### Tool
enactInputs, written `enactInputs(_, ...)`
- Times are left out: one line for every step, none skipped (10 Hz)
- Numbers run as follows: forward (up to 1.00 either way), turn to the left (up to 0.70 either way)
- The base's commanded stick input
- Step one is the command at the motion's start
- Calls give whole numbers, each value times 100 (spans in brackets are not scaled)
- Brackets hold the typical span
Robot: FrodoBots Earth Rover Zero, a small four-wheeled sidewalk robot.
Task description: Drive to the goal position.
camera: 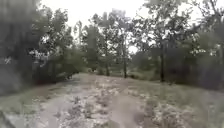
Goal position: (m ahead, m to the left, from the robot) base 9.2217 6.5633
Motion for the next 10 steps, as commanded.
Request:
enactInputs(70, 0)
enactInputs(70, 0)
enactInputs(70, 0)
enactInputs(70, 0)
enactInputs(70, 0)
enactInputs(70, 0)
enactInputs(70, 0)
enactInputs(70, 0)
enactInputs(70, 0)
enactInputs(70, 0)
